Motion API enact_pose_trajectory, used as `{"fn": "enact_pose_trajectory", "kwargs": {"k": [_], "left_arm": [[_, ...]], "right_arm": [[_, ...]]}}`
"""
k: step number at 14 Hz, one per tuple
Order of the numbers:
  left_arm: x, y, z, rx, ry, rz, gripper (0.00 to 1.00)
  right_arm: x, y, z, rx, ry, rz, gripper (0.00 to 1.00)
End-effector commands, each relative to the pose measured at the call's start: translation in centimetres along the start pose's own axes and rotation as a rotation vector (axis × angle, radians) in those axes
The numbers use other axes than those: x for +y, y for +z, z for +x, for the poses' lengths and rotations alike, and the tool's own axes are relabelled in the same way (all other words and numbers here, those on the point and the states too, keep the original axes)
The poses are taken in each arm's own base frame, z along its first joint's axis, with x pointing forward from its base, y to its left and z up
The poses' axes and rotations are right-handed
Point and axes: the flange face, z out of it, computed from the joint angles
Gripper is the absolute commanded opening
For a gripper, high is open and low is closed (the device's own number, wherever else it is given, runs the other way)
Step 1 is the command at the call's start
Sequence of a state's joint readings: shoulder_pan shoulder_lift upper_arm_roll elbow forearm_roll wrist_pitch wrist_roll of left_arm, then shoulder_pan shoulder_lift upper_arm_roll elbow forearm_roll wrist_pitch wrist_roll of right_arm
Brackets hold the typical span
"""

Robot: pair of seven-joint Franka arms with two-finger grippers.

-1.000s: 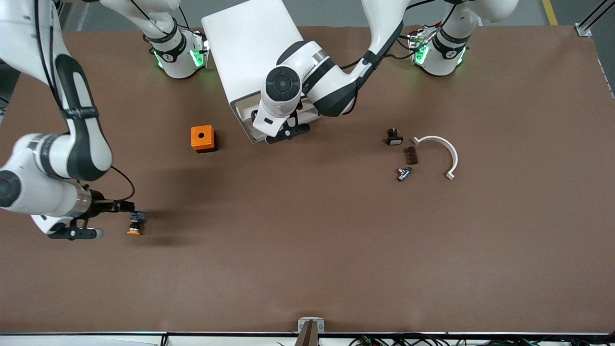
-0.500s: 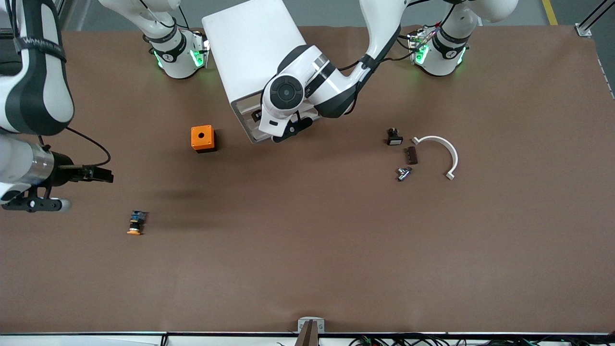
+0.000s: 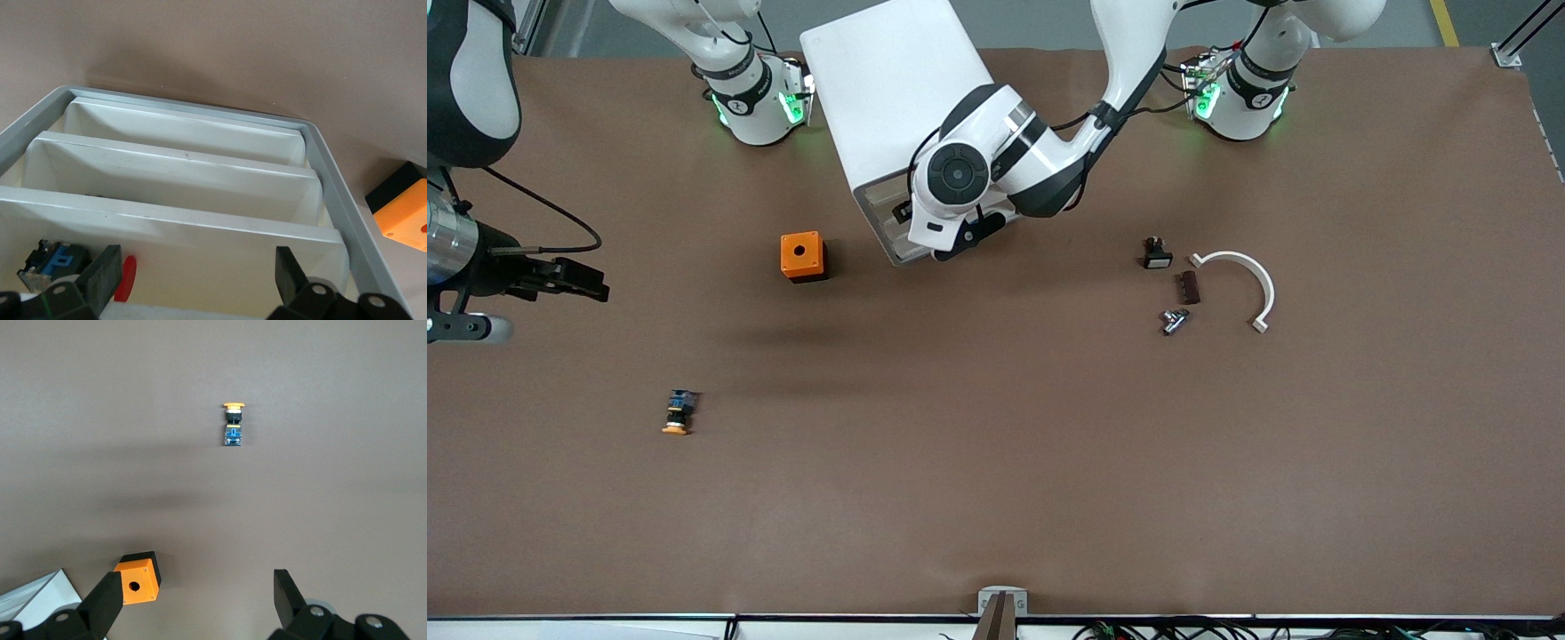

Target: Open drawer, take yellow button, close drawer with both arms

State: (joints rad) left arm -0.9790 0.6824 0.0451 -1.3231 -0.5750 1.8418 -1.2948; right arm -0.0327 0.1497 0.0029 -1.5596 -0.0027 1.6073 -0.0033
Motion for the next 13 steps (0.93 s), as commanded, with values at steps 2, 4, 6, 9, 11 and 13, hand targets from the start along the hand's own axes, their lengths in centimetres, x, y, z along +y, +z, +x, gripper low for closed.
{"fn": "enact_pose_trajectory", "kwargs": {"k": [2,4,6,9,11,13], "left_arm": [[-0.4,-0.7,-0.8,-0.030,-0.024,-0.011,1.00],[-0.6,-3.1,0.4,-0.019,-0.041,-0.041,1.00],[-0.8,-5.1,1.4,-0.013,-0.051,-0.069,1.00],[-2.7,-11.3,4.0,0.035,-0.058,-0.099,1.00],[-4.1,-14.9,5.6,0.096,-0.036,-0.107,1.00],[-6.6,-19.3,7.8,0.146,-0.004,-0.106,1.00]], "right_arm": [[0.6,-0.3,0.1,0.005,0.016,-0.008,1.00],[0.5,-0.2,0.1,0.004,0.015,-0.005,1.00],[-0.1,-0.5,0.0,0.005,0.003,-0.008,1.00],[-0.2,-2.8,0.3,0.054,0.004,-0.008,1.00],[-0.1,-3.0,0.1,0.045,0.007,-0.002,1.00],[-0.2,-4.2,-0.5,0.019,0.008,-0.002,1.00]]}}
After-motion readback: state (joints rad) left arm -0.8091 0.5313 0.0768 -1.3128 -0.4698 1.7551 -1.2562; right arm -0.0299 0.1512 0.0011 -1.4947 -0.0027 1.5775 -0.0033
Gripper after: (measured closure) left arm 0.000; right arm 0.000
